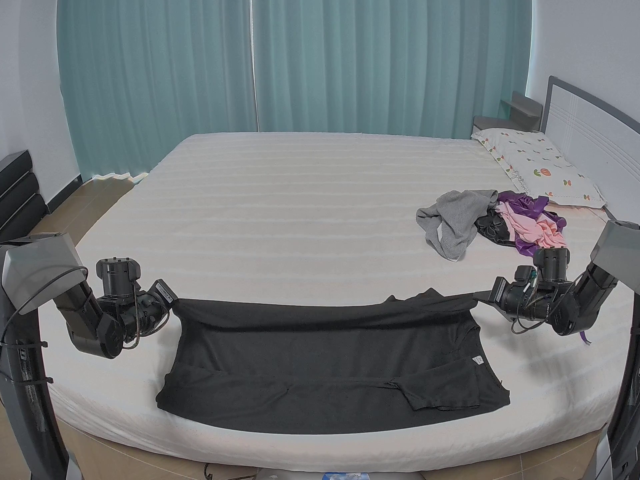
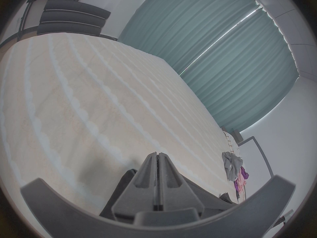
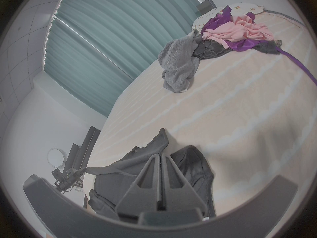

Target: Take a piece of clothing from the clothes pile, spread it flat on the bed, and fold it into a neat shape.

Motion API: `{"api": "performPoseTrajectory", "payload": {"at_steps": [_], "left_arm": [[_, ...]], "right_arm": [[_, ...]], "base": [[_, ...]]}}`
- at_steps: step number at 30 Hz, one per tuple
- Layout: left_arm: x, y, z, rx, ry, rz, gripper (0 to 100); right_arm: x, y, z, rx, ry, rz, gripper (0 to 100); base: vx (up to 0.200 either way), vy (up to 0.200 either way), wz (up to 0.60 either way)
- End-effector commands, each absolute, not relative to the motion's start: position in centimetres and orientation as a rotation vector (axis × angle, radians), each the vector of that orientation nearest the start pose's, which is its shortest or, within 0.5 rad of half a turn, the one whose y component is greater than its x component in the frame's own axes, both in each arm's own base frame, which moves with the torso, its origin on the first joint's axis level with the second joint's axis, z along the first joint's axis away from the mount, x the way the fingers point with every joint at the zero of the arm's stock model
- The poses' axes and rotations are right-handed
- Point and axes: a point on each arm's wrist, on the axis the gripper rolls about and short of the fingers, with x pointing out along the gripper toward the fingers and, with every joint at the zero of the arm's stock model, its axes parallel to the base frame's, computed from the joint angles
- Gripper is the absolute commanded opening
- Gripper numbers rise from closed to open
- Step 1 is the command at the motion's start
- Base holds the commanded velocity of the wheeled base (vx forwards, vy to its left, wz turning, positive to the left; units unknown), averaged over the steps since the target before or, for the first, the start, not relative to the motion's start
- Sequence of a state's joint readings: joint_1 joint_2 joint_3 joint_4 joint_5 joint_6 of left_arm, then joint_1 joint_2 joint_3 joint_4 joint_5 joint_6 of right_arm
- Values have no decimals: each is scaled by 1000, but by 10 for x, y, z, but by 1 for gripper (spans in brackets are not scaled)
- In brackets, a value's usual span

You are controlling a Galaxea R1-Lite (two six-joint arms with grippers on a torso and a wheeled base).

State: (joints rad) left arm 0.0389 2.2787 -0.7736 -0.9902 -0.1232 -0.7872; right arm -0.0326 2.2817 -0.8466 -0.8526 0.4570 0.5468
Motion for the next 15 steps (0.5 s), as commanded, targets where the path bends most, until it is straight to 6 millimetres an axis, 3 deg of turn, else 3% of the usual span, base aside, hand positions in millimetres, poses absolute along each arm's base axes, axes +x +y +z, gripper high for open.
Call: {"api": "performPoseTrajectory", "payload": {"at_steps": [1,15], "left_arm": [[360,13,7,-811,543,140,0],[325,10,-11,-770,670,141,0]], "right_arm": [[361,-3,4,669,698,247,0],[326,-3,-24,581,821,248,0]], "base": [[0,0,0],[0,0,0]]}}
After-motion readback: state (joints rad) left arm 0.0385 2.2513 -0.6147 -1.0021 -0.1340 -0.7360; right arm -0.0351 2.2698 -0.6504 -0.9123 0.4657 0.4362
